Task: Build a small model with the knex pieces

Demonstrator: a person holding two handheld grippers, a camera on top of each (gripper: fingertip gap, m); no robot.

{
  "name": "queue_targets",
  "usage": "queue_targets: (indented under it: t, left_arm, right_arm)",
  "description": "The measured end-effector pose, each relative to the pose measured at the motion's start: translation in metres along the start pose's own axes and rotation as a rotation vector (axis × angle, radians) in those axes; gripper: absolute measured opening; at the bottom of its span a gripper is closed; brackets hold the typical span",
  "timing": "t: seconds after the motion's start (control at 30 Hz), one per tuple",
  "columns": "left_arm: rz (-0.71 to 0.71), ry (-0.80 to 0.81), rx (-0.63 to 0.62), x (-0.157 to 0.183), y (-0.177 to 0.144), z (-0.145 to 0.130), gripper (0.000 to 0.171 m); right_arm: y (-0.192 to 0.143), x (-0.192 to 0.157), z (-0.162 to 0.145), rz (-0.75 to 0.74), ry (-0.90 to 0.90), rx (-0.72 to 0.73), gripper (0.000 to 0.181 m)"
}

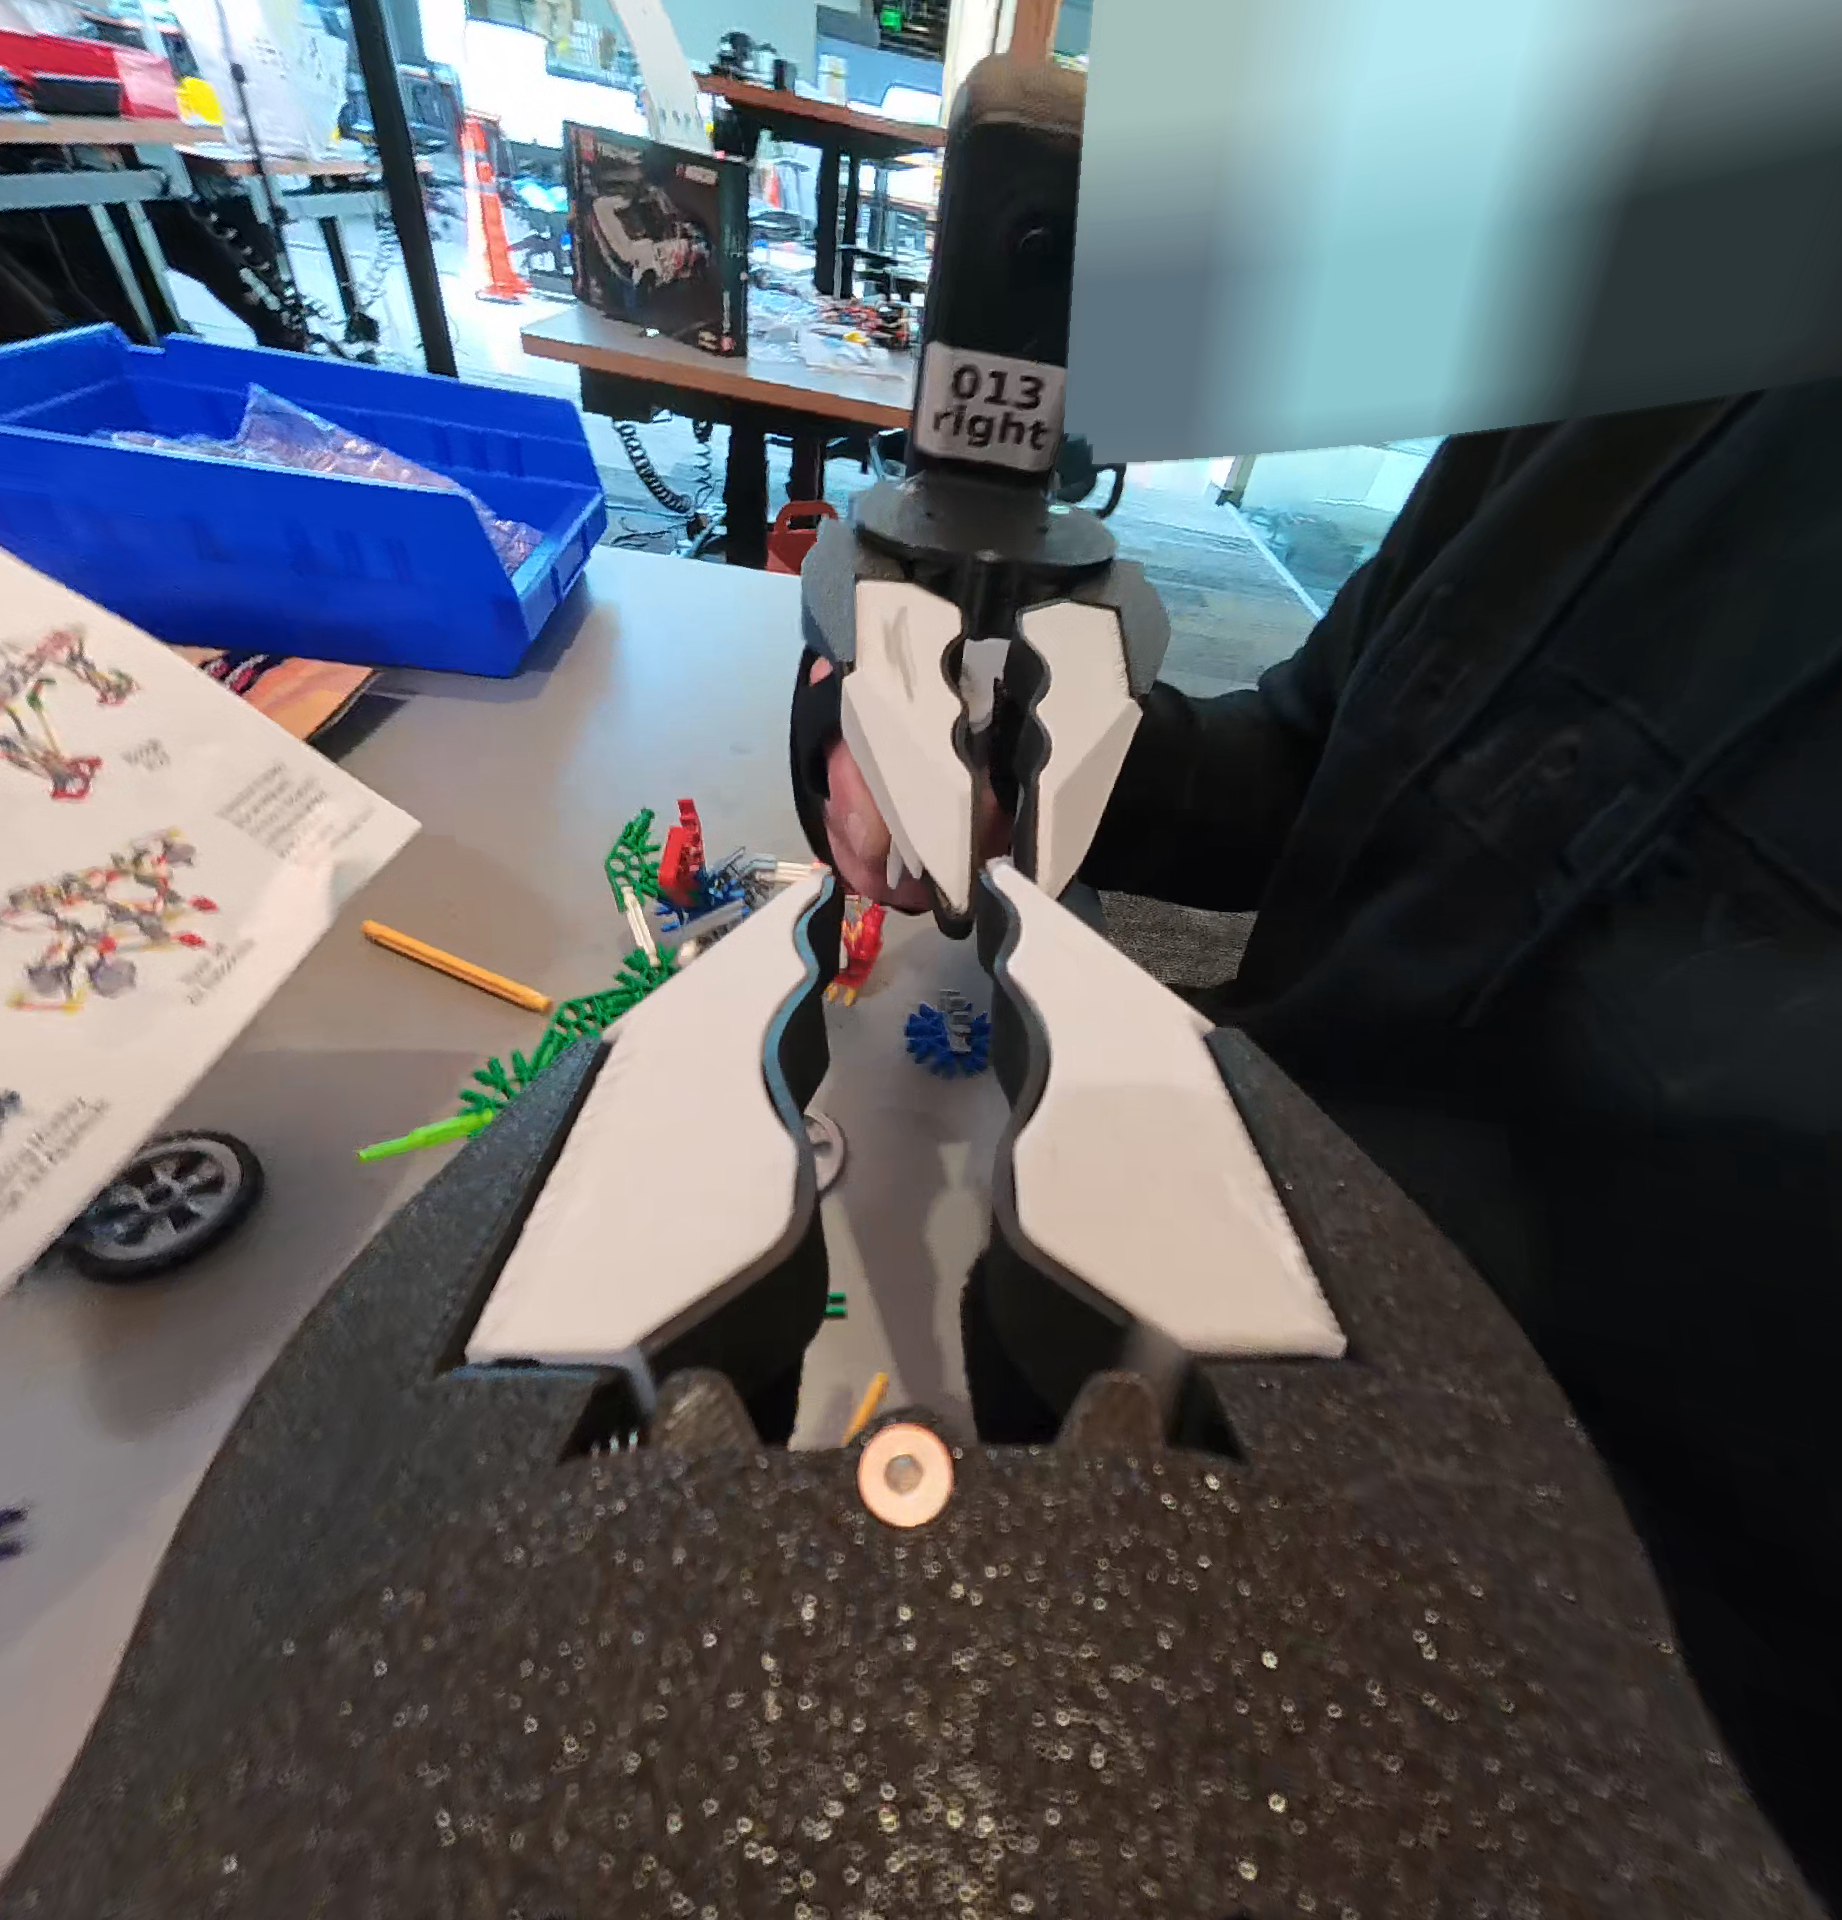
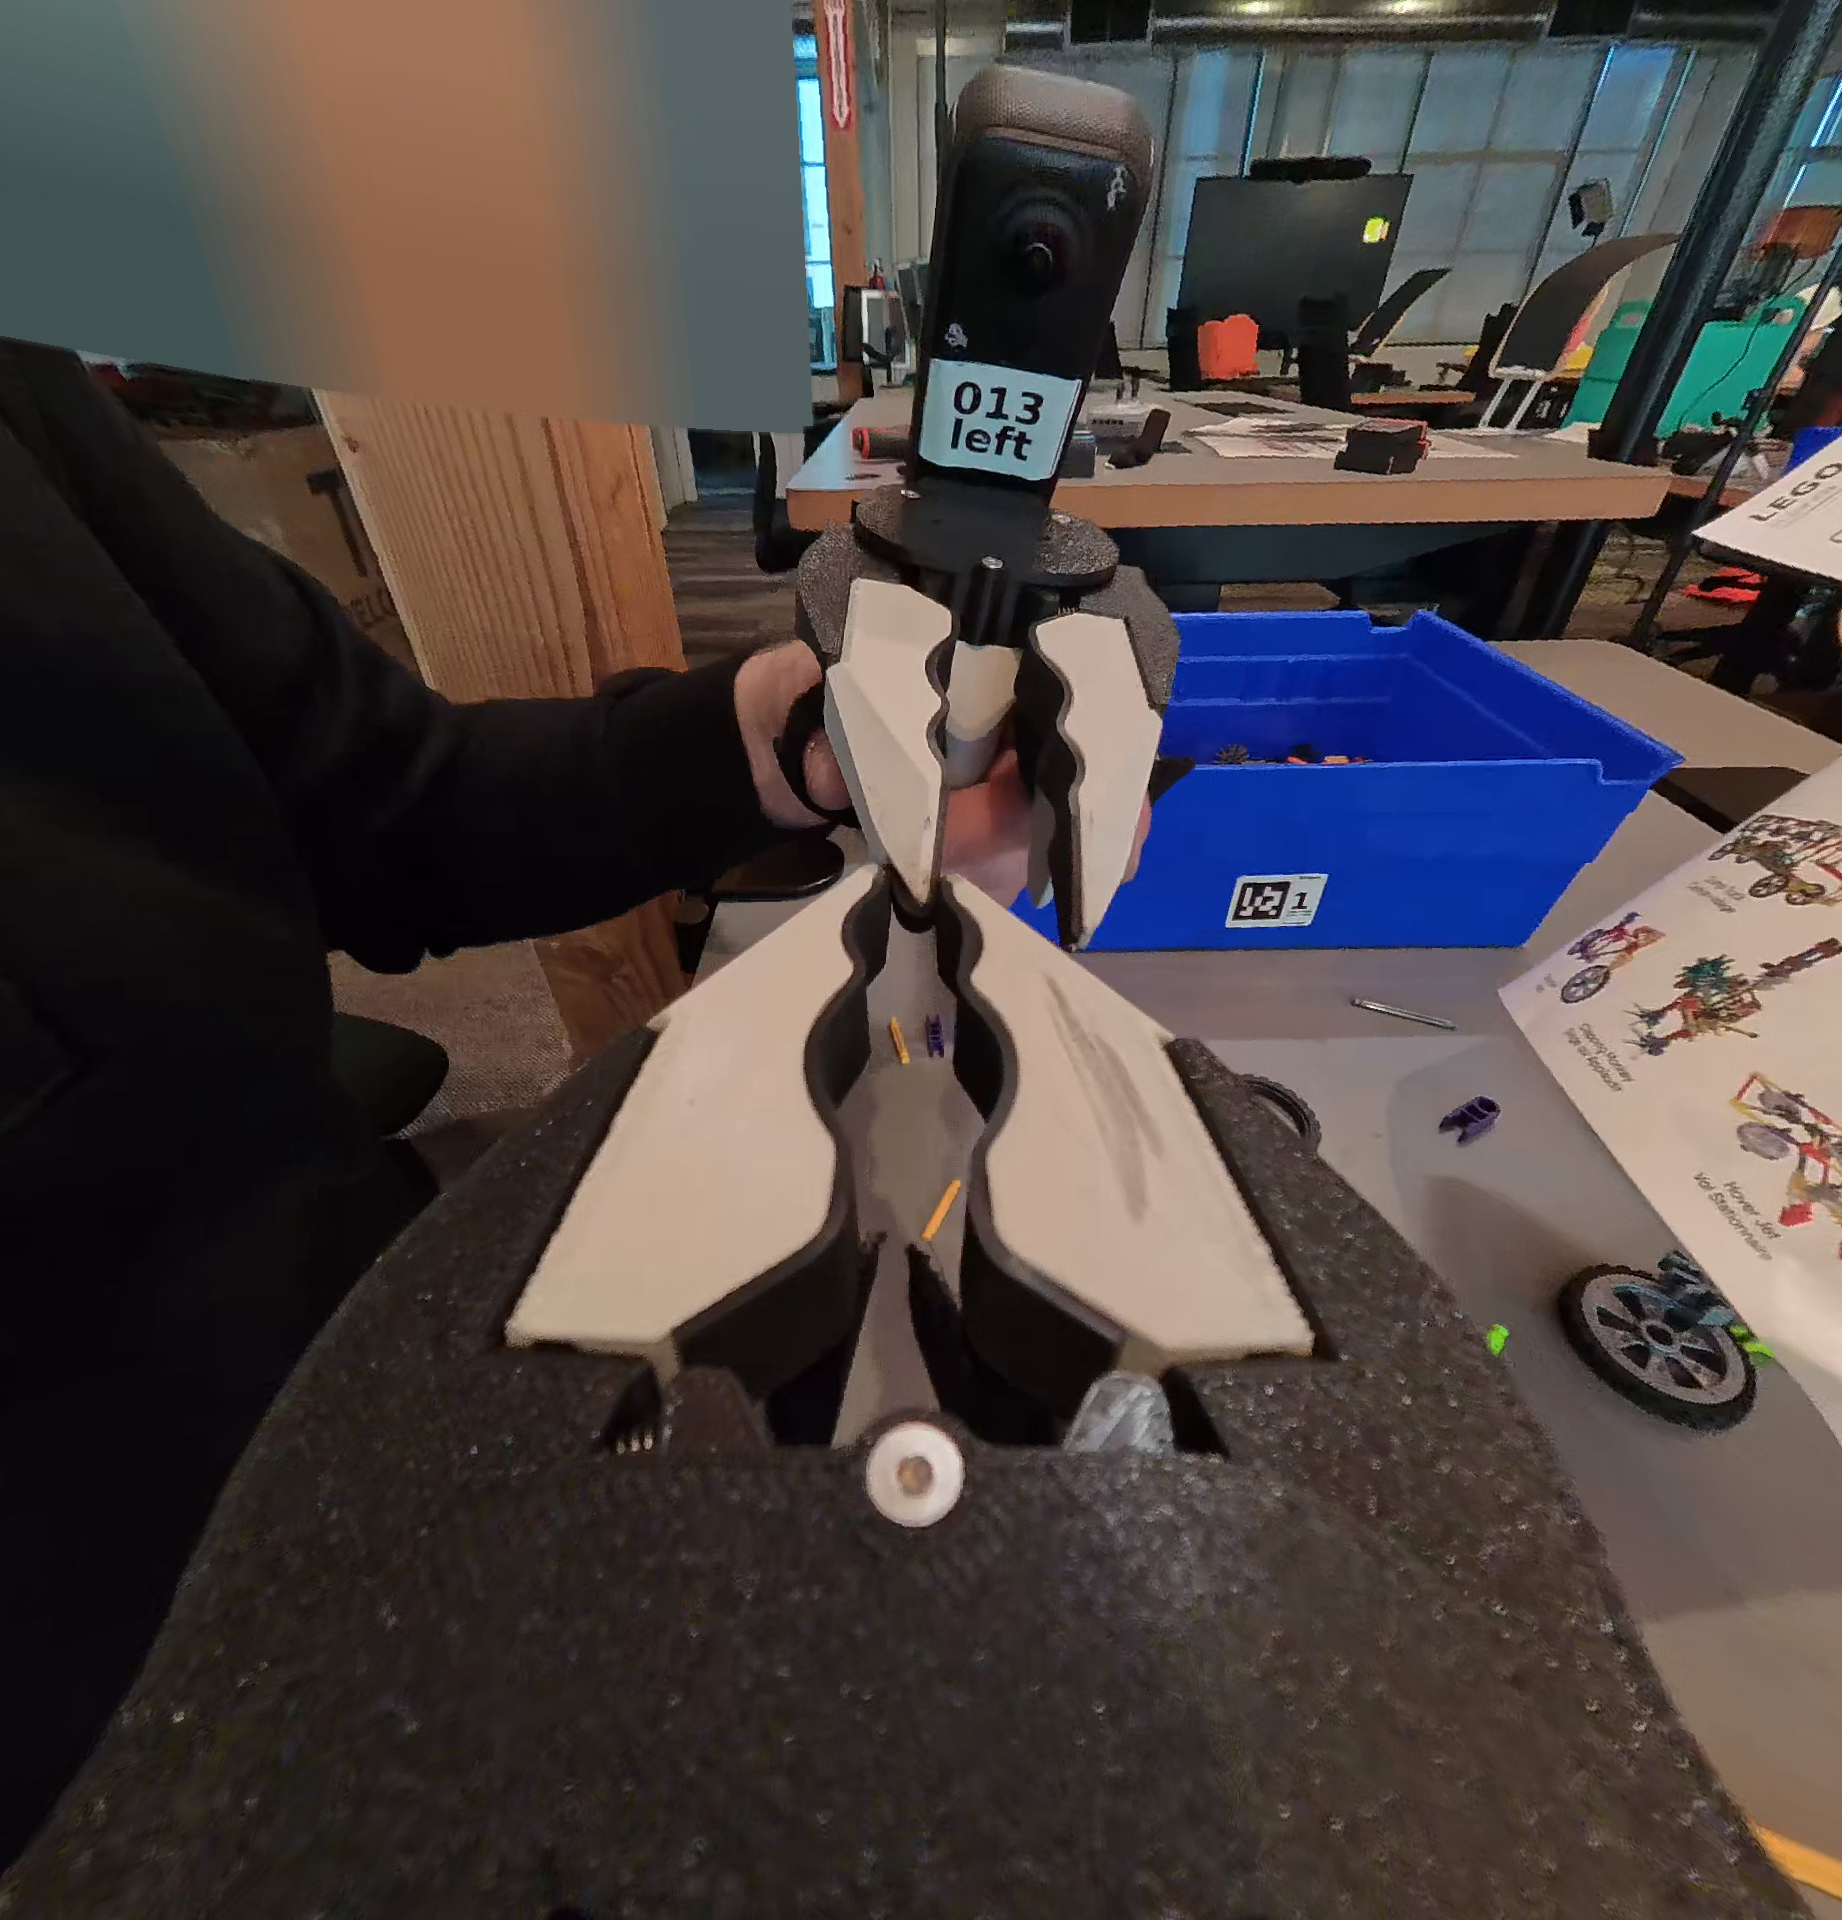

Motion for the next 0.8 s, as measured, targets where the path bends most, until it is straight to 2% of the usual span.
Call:
queue_targets:
  t: [0.1, 0.17, 0.33, 0.57, 0.63, 0.8]
  left_arm:
    - [-0.031, 0.017, -0.024, -0.007, 0.003, -0.001, 0.024]
    - [-0.056, 0.020, -0.023, -0.008, 0.006, 0.000, 0.029]
    - [-0.037, 0.025, 0.041, -0.017, 0.015, 0.002, 0.026]
    - [-0.108, -0.003, 0.139, -0.022, 0.033, -0.010, 0.018]
    - [-0.119, 0.025, 0.129, -0.021, 0.035, -0.011, 0.013]
    - [-0.114, 0.109, 0.133, -0.017, 0.035, -0.010, 0.013]
  right_arm:
    - [-0.002, 0.006, -0.002, 0.003, -0.001, 0.002, 0.006]
    - [-0.003, 0.006, -0.003, 0.039, -0.009, 0.018, 0.006]
    - [-0.011, 0.013, -0.001, 0.005, -0.041, 0.049, 0.008]
    - [-0.025, 0.019, -0.009, -0.012, -0.057, 0.004, 0.007]
    - [-0.027, 0.019, -0.011, -0.021, -0.070, -0.008, 0.007]
    - [-0.026, 0.014, -0.011, -0.051, -0.152, -0.032, 0.008]
Point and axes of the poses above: each gripper's, where its closed fingertips meet, y out along the fingers, z out of its top, x = y × z across the jaws, the point moved 7 cm from there along -y, back along the fingers, and after that the axes turned 8 degrees about y, right-handed, at the moved point
